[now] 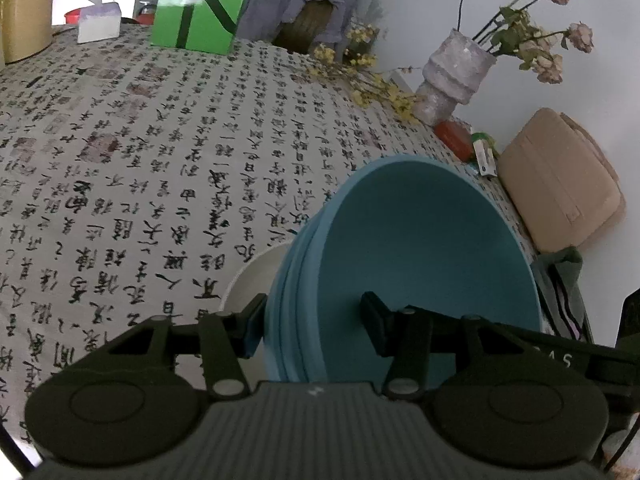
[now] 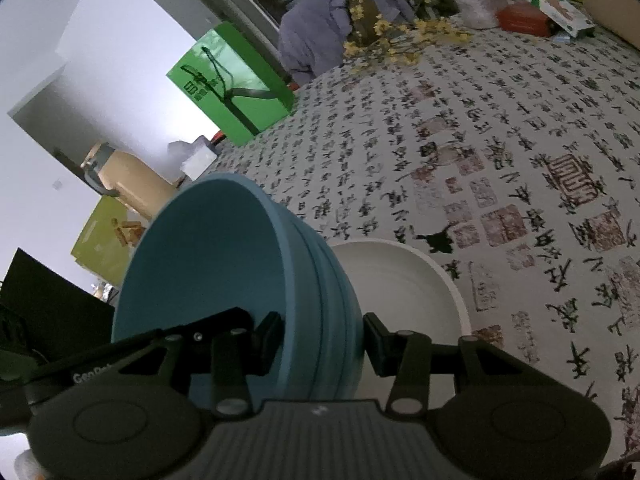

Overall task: Organize plates and bowls
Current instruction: 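Move the blue bowl stack with both grippers over the white plate stack, then lower the blue bowls onto the white plates and open both grippers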

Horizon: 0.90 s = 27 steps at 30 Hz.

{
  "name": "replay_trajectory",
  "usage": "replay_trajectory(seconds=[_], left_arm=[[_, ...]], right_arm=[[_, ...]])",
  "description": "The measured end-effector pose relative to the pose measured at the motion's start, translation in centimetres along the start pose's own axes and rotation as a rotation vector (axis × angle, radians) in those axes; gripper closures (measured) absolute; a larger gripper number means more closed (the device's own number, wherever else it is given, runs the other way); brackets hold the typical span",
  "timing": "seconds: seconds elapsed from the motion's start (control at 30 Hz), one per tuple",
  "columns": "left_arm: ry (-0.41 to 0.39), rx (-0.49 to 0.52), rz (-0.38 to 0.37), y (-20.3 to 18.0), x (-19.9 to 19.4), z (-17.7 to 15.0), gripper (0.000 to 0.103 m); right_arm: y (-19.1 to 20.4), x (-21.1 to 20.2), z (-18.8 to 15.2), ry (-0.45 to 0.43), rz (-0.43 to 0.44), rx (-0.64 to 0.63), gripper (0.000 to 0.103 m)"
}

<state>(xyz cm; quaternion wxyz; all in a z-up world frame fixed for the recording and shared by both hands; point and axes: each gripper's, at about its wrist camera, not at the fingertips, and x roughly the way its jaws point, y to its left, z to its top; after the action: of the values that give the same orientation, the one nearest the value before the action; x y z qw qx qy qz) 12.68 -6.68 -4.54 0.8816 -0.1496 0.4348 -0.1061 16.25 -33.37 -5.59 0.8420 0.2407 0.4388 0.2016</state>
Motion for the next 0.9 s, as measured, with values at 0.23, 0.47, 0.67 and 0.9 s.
replay_trajectory(seconds=[0.23, 0.47, 0.67, 0.9], left_arm=[[0.022, 0.0, -0.02, -0.1, 1.0, -0.3, 0.052], [0.04, -0.014, -0.025, 0.1, 1.7, -0.5, 0.052], [0.043, -0.023, -0.031, 0.4, 2.2, -0.5, 0.053], [0.036, -0.008, -0.045, 0.3, 2.2, -0.5, 0.05]], right_arm=[[-0.6, 0.0, -0.4, 0.0, -0.03, 0.008, 0.058], [-0.9, 0.4, -0.7, 0.01, -0.046, 0.009, 0.058], [-0.6, 0.8, -0.6, 0.009, -0.062, -0.004, 0.058], [-1.0, 1.1, -0.2, 0.009, -0.054, -0.014, 0.056]])
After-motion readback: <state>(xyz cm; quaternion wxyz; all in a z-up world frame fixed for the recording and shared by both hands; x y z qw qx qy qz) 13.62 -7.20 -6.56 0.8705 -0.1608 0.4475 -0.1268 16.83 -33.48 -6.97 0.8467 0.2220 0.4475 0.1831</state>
